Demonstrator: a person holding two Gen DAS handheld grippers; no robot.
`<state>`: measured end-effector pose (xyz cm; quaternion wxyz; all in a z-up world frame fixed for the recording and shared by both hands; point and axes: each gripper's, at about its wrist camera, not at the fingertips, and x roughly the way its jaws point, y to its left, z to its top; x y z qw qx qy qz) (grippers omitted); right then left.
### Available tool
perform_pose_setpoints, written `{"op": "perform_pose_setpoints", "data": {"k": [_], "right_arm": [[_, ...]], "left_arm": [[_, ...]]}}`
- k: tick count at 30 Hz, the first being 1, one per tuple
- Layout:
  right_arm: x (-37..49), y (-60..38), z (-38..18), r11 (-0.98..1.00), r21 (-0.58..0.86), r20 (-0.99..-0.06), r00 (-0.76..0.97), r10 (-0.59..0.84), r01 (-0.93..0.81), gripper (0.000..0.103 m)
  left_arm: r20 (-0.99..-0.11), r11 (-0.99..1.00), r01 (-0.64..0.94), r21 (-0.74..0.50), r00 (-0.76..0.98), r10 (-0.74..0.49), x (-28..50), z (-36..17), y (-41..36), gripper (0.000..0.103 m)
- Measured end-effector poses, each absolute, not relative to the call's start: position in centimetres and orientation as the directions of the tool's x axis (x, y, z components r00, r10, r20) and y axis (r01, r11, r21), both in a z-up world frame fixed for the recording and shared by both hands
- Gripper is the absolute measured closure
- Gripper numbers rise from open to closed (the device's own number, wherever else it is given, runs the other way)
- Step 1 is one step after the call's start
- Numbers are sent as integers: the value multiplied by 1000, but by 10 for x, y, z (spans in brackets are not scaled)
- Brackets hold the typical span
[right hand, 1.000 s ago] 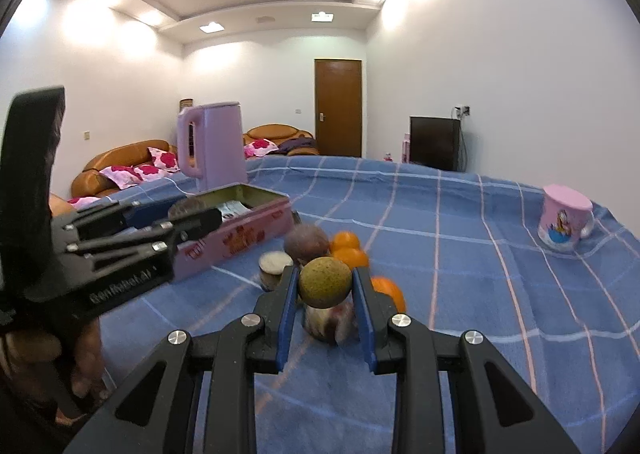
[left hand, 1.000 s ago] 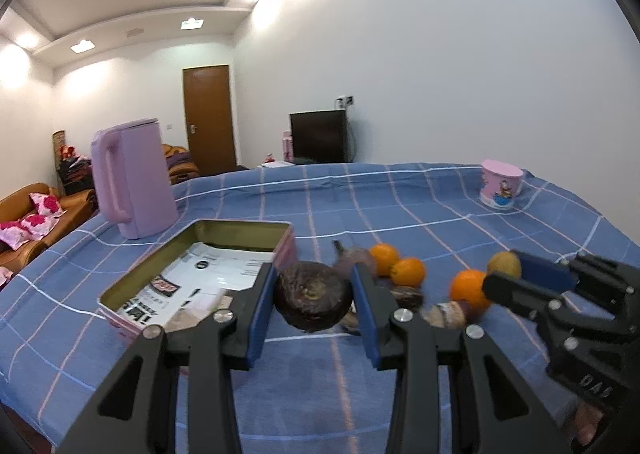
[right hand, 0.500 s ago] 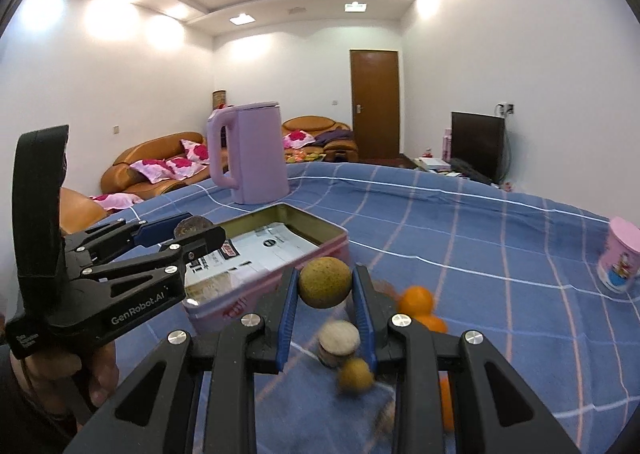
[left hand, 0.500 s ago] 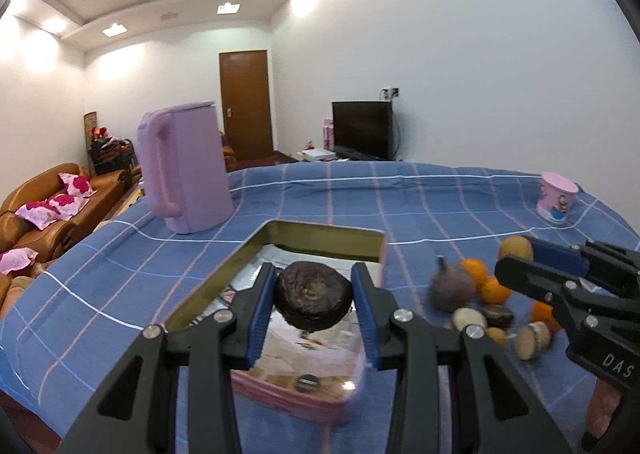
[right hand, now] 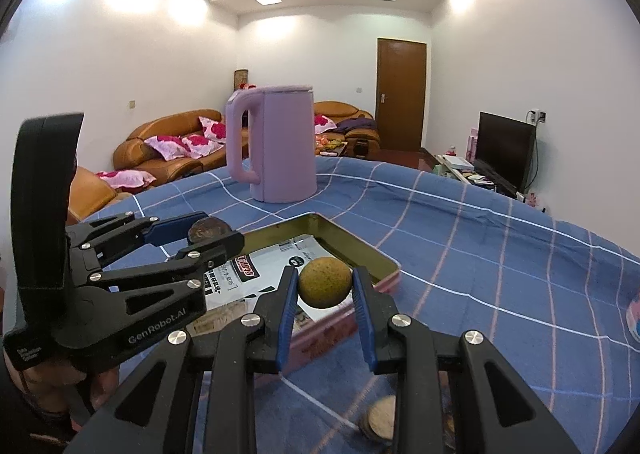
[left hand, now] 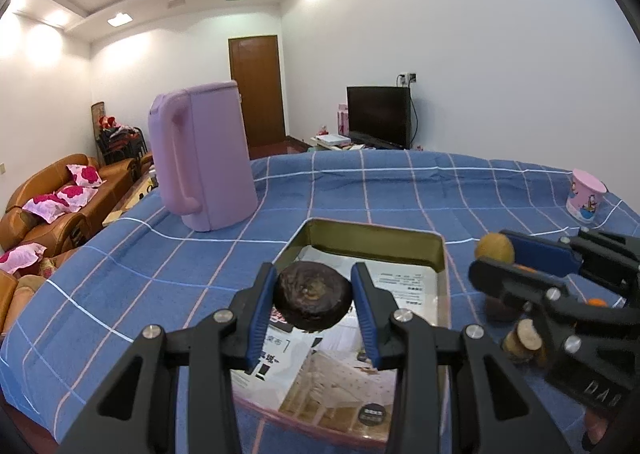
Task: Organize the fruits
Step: 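Carry both held fruits over the pink tin box, then open left tool to drop the brown fruit while right tool releases its fruit into the tin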
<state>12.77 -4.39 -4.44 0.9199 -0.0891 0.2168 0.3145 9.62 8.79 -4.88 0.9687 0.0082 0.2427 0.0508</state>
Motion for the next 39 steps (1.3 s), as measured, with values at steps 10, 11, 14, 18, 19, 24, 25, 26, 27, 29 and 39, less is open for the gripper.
{"op": "perform_pose_setpoints", "data": {"k": [10,11,14,18,19,24,25,26,27,29,39], "right_arm": [[147,-18,-59,774,-39,-505,681,531,-632,74],[149,-17,-60,773,-40,-509,679,529,-633,74],[151,-13,-63,769,-42,-521,671,528,-638,74],[154,-9,-68,767,-47,-538,663,520,-640,73],[154,-9,-69,767,-44,-542,661,520,-640,73],[157,-7,-71,767,-45,-555,654,513,-640,73],[157,-7,-72,766,-48,-558,654,512,-641,73],[158,-6,-73,766,-50,-560,653,510,-641,73],[158,-6,-73,766,-52,-563,653,507,-640,73],[159,-5,-75,766,-53,-567,651,505,-640,73],[159,-5,-76,771,-50,-570,652,500,-635,69]], "left_arm": [[-528,993,-107,45,842,115,112,-60,100,63],[-531,993,-110,45,839,117,113,-61,100,63],[-538,993,-107,50,835,117,115,-64,100,63],[-552,993,-105,50,826,115,117,-66,102,63],[-552,993,-106,52,826,117,117,-66,102,63],[-565,993,-99,59,817,115,120,-67,100,63],[-568,993,-100,59,815,115,121,-68,101,63],[-570,993,-99,59,814,115,122,-68,101,63],[-573,993,-98,59,812,114,123,-68,101,63],[-577,993,-99,60,808,116,123,-69,100,63],[-568,992,-118,53,813,127,120,-68,101,55]]}}
